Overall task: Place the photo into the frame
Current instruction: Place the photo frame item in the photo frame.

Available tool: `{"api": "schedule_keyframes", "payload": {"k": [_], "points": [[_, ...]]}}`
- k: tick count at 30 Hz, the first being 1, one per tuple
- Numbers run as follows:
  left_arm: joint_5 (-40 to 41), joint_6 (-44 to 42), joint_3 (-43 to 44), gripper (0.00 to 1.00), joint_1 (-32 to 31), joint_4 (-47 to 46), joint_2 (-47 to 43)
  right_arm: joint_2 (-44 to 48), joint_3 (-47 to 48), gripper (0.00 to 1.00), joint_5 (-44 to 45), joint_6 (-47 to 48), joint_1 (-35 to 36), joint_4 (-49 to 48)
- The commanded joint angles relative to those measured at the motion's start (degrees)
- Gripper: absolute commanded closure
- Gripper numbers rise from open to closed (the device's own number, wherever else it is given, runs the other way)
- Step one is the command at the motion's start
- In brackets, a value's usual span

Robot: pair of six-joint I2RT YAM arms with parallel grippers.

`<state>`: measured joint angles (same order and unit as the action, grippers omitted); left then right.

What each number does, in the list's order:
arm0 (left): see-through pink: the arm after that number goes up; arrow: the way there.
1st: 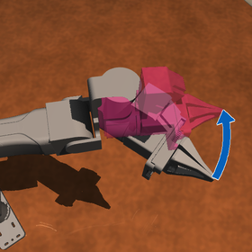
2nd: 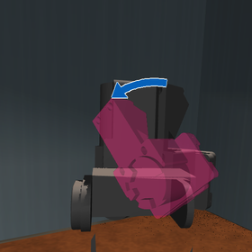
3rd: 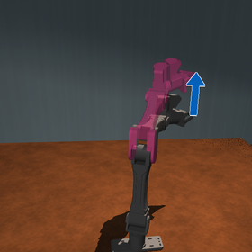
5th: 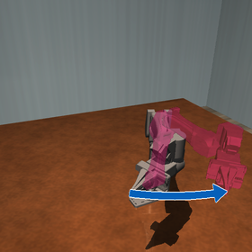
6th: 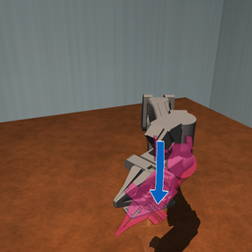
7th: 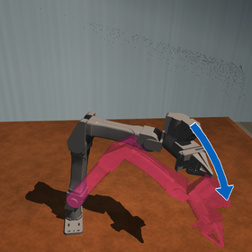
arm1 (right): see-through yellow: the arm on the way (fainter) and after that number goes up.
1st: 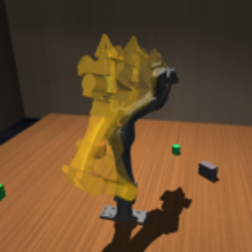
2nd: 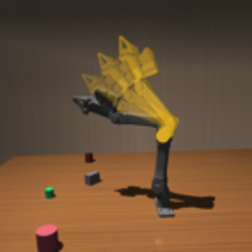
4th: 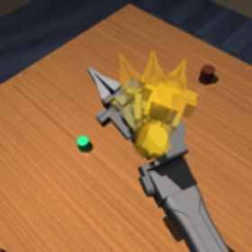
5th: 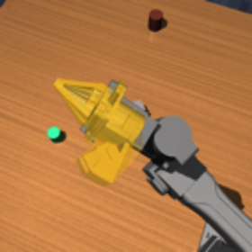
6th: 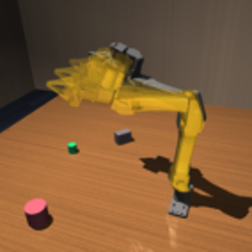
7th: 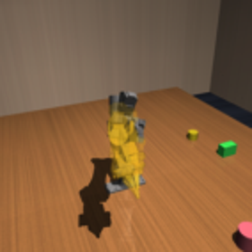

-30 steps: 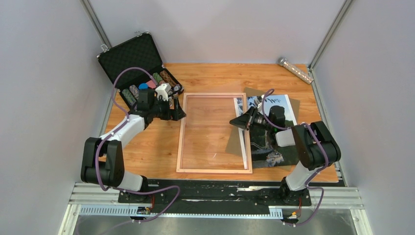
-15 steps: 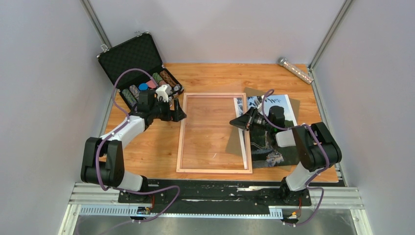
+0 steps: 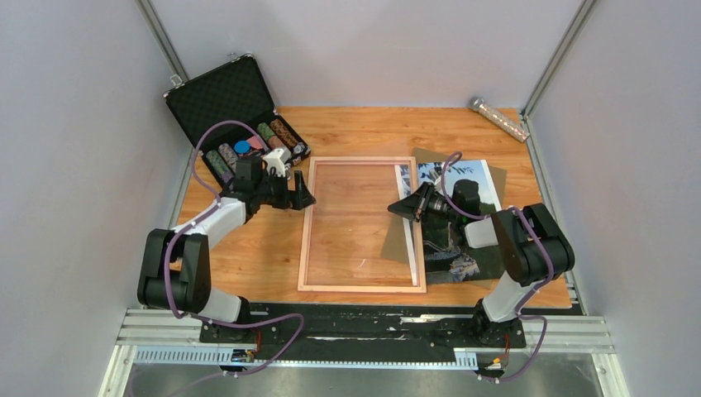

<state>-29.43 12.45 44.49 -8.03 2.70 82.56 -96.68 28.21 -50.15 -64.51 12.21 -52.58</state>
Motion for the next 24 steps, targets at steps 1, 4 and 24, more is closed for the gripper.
{"api": "schedule_keyframes", "payload": {"k": [1,4,24], "points": [[-0.64,-0.8,-1.02,0.0,0.47,-2.35,1.28,-0.86,1.32,1.0,0.05,-1.25,0.22,-3.56],[-0.69,-0.72,-1.4,0.0,0.47,-2.4,2.01,-1.37,1.5,1.0,0.05,-1.49,0.29,-3.64],[-2.01,1.79,-3.44,0.0,-0.62,-6.4,5.17,-5.77,3.04,1.0,0.41,-4.84,0.5,-2.8]]}}
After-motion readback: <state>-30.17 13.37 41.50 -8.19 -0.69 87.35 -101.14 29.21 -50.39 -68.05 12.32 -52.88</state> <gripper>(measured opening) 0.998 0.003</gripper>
